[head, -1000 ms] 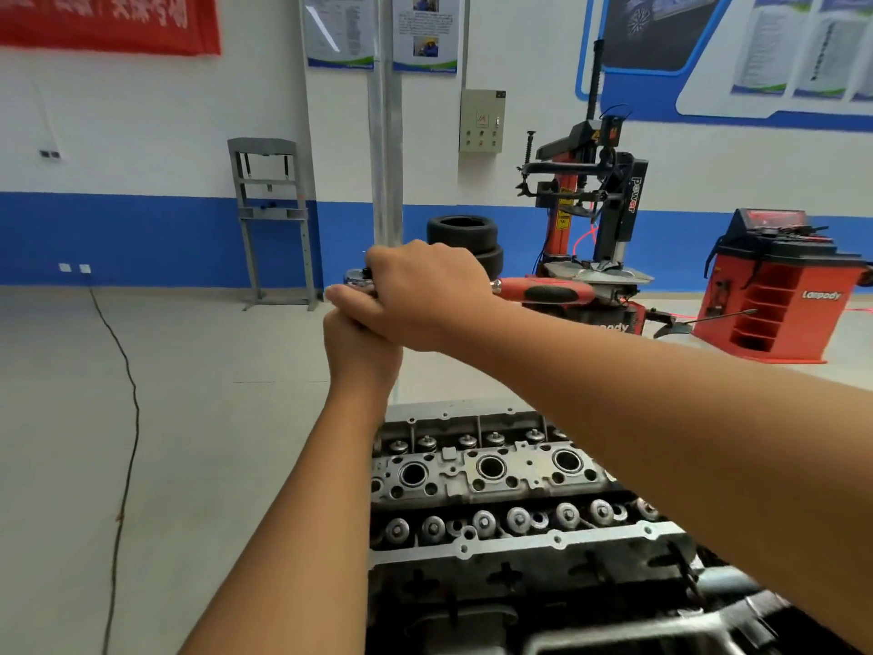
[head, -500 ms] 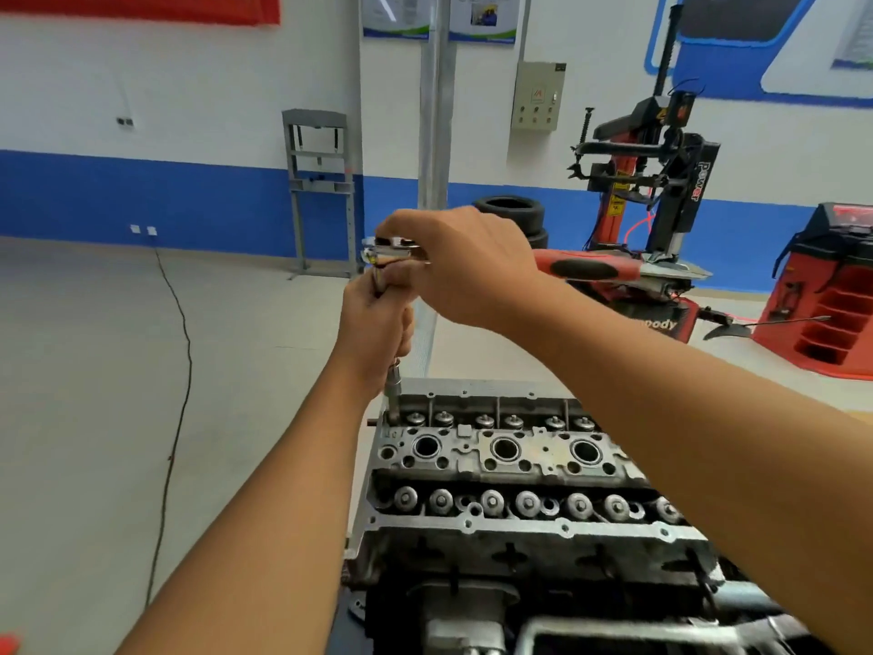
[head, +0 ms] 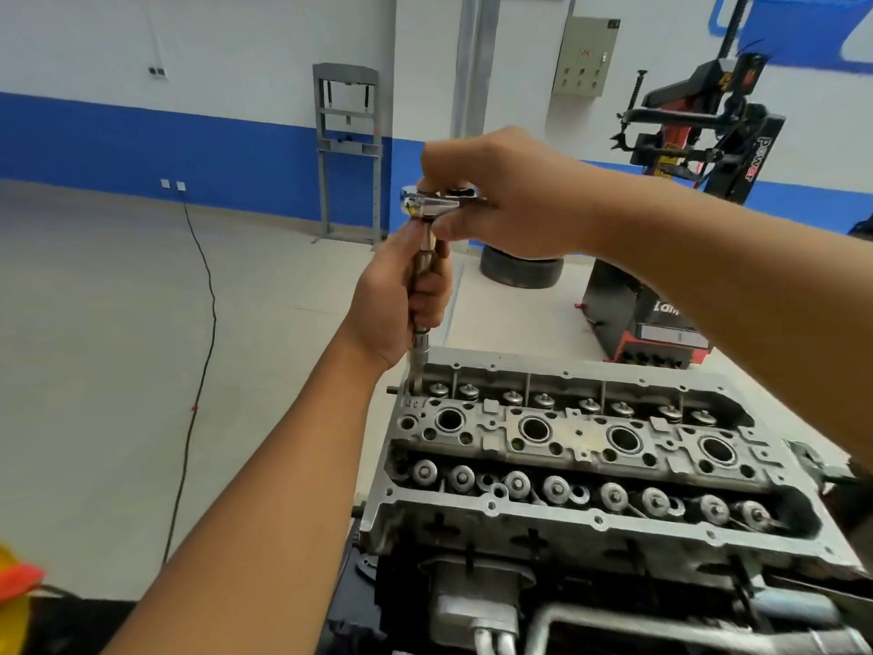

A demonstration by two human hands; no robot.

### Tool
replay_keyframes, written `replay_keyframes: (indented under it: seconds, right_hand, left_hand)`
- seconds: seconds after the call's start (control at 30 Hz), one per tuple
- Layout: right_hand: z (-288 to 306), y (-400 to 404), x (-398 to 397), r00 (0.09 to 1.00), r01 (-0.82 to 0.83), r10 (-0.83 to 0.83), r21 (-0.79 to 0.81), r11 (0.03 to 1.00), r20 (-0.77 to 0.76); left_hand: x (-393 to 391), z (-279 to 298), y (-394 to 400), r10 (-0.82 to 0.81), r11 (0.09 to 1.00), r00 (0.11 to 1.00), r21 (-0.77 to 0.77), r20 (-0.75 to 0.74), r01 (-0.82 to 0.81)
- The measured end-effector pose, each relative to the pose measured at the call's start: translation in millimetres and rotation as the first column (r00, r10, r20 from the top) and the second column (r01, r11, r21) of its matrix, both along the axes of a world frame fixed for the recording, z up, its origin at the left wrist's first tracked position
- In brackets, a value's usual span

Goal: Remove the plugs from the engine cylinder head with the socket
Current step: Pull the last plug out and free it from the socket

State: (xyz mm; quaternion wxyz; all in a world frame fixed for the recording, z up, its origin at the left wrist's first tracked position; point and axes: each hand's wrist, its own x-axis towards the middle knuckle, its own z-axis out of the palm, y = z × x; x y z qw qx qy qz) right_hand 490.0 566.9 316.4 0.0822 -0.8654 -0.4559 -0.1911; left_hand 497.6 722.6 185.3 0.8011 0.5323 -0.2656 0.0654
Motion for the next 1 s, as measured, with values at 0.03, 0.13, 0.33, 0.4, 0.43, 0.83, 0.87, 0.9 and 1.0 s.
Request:
replay_keyframes:
  seconds: [0.03, 0.13, 0.33, 0.4, 0.43, 0.83, 0.87, 0.9, 1.0]
  right_hand:
    - [-2, 2, -4, 0.999, 0.011, -0.011, 0.013, 1.0, 0.041]
    - [-9, 8, -10, 0.995, 0.093, -0.097, 0.178, 0.98, 0.015]
    - [-2, 4, -20, 0.975, 0.167, -0.1, 0.358, 0.919, -0.199]
    - [22, -7, -22, 0.971, 0.18, -0.063, 0.538, 0.823, -0.229]
    - [37, -14, -22, 0.975, 0.195, -0.083, 0.609, 0.768, -0.208]
    - [-119, -72, -40, 0.933, 0.261, -0.247, 0.02, 0.965, -0.263]
    - [-129, -73, -37, 0.931, 0.262, -0.257, -0.015, 0.965, -0.259]
    - [-136, -75, -32, 0.934, 0.259, -0.263, -0.046, 0.965, -0.241]
    - [-141, -80, -17, 0.944, 0.275, -0.288, -0.095, 0.957, -0.159]
  left_hand:
    - [0, 0, -2, 0.037, 0.999, 0.999, 0.004, 0.017, -0.037]
    - [-2, 1, -7, 0.129, 0.992, 0.991, -0.005, 0.023, -0.129]
    - [-10, 6, -7, 0.096, 0.995, 0.995, 0.012, 0.011, -0.096]
    - [-13, 8, -7, 0.093, 0.994, 0.995, 0.048, 0.03, -0.095]
    - [-14, 8, -7, 0.111, 0.992, 0.993, 0.061, 0.034, -0.112]
    - [-22, -5, -5, 0.409, 0.882, 0.908, 0.213, 0.094, -0.42]
    - [-22, -5, -4, 0.386, 0.897, 0.918, 0.198, 0.088, -0.396]
    - [-22, -6, -3, 0.369, 0.908, 0.925, 0.181, 0.084, -0.379]
    - [-21, -14, -7, 0.456, 0.878, 0.885, 0.11, 0.095, -0.465]
